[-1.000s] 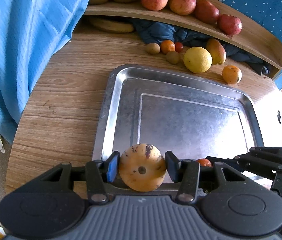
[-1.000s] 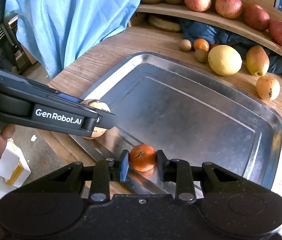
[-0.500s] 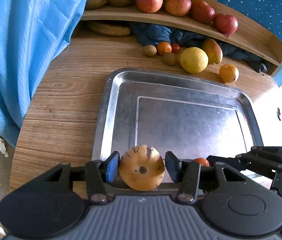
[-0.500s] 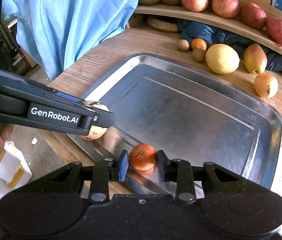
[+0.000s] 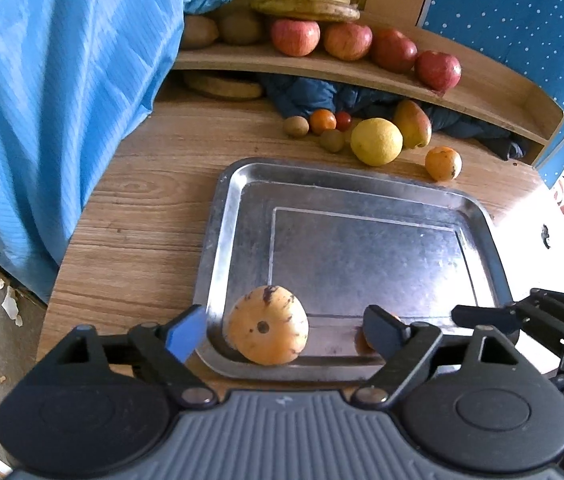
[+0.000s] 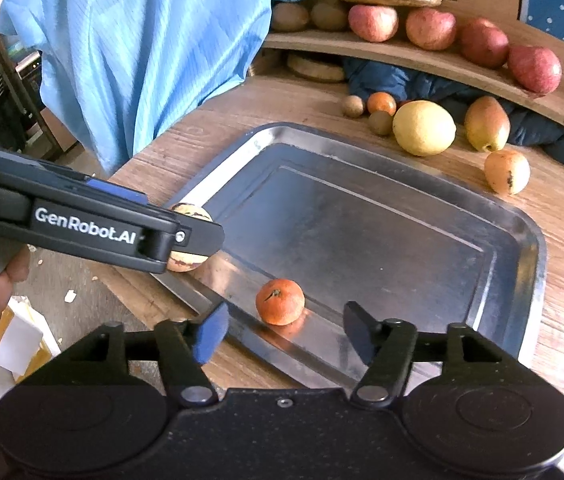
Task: Organize fruits
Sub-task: 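Lower both fruits onto the tray and open both tools, then withdraw both tools from the tray and move toward the remaining fruits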
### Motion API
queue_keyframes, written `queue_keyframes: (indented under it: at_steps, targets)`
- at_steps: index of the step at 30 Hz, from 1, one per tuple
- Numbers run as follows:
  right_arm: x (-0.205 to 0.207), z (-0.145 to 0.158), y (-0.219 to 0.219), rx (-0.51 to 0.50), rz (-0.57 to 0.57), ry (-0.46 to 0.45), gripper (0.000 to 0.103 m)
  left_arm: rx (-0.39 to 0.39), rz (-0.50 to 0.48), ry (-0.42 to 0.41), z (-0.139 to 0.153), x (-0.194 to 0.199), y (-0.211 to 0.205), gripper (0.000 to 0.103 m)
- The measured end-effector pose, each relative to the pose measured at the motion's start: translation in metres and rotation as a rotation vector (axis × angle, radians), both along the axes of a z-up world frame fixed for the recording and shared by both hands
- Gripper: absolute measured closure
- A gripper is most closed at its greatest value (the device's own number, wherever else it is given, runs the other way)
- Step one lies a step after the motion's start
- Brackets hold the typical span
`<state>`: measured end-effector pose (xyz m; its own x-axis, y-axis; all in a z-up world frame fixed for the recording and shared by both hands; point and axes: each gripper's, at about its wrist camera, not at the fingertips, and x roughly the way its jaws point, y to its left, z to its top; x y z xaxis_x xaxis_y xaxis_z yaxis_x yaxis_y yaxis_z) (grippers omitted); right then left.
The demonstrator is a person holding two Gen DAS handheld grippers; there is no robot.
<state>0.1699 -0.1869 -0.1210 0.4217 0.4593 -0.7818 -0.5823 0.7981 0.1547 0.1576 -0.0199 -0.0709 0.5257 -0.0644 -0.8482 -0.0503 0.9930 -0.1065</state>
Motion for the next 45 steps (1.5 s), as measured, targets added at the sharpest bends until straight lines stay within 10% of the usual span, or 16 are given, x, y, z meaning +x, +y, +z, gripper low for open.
queue_keyframes:
  at_steps: [14, 45]
  targets:
    - [-0.029, 0.014, -0.036, 0.012, -0.073, -0.012, 0.002, 0.065, -0.064, 0.005, 0.008, -0.039, -0.015, 0.001]
    - [-0.015, 0.008, -0.082, -0.061, -0.244, 0.109, 0.001, 0.261, -0.071, 0.131, 0.002, -0.026, -0.023, 0.001]
